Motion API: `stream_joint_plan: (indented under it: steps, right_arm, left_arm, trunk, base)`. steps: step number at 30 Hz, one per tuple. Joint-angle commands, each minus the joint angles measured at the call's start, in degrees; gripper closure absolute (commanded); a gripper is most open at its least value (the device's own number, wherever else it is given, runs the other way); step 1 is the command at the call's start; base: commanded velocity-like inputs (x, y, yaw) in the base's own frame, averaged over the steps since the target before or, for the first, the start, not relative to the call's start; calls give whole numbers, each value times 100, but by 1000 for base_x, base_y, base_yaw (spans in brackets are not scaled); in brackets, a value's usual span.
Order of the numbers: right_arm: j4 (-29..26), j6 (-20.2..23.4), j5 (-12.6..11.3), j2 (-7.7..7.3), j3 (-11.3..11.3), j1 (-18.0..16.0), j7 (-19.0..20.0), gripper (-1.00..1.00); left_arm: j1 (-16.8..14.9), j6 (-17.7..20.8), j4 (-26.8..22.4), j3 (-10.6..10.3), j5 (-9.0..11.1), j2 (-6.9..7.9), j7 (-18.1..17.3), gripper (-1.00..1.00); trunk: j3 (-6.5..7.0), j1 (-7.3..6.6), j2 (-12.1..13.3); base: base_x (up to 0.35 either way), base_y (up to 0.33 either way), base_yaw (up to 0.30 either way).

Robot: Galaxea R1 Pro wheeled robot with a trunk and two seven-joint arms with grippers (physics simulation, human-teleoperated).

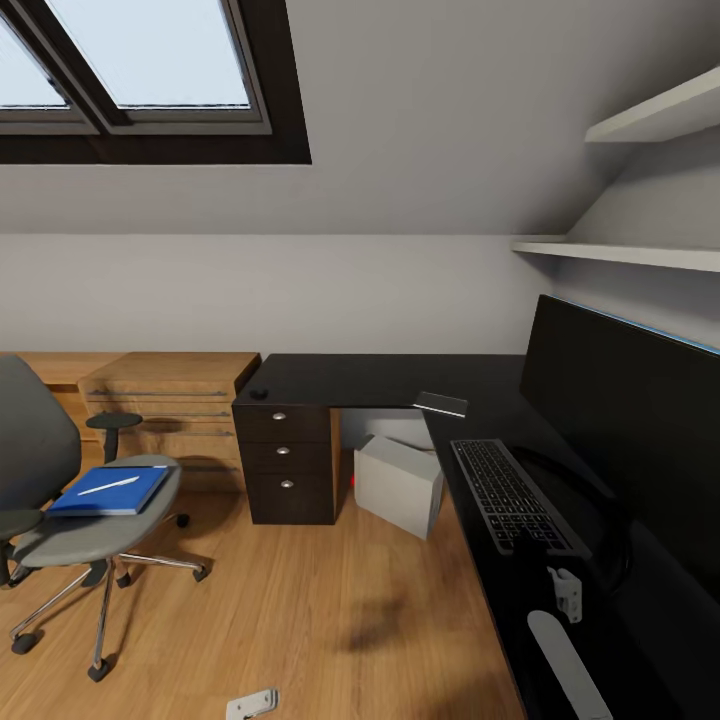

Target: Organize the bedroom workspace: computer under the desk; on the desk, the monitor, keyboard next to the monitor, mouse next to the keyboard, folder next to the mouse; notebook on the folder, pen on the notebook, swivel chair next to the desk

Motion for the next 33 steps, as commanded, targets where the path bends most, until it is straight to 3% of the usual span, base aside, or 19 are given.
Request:
stream_joint_plan:
  steps: [1, 33]
  right_arm:
    - [102, -37, -150, 3, -5, -1, -27, 100]
    - [102, -37, -150, 0, -4, -1, -27, 100]
  left_arm:
    - [-3, -18, -1, -49, 55, -1, 21, -100]
    - [-3, -18, -1, -49, 55, -1, 21, -100]
  trunk:
    - [-7, 0, -3]
    - [209, -264, 479]
  base:
    - [0, 0, 0]
    - [0, 0, 0]
